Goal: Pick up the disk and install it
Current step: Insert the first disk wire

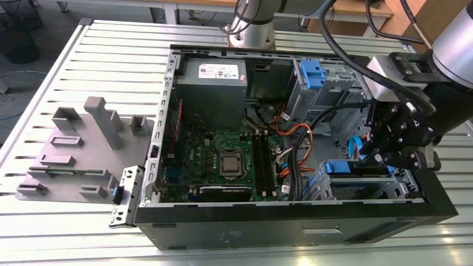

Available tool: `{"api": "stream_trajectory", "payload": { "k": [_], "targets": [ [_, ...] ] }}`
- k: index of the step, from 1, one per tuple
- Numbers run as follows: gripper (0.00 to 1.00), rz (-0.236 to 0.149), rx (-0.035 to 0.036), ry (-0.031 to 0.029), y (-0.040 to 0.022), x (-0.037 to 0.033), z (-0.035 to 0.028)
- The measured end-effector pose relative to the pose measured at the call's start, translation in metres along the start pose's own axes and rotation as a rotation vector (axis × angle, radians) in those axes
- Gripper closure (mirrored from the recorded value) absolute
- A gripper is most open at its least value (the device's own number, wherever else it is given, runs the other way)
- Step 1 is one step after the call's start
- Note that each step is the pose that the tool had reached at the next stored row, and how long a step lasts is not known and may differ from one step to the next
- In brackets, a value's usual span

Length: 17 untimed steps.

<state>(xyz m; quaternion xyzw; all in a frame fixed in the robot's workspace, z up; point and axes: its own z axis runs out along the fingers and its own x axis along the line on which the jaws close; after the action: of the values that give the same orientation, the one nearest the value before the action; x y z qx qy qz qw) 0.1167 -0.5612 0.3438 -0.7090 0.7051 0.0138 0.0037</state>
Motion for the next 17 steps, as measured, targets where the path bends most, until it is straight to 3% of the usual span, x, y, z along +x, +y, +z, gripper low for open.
{"api": "stream_trajectory", "payload": {
  "k": [6, 14, 17],
  "targets": [
    [0.76, 0.000, 0.0000, -0.0006, -0.0007, 0.0000, -0.0009],
    [0.76, 0.000, -0.0006, -0.0011, -0.0155, 0.0001, -0.0010],
    [0.76, 0.000, -0.0006, -0.0011, -0.0169, 0.0000, -0.0010]
  ]
}}
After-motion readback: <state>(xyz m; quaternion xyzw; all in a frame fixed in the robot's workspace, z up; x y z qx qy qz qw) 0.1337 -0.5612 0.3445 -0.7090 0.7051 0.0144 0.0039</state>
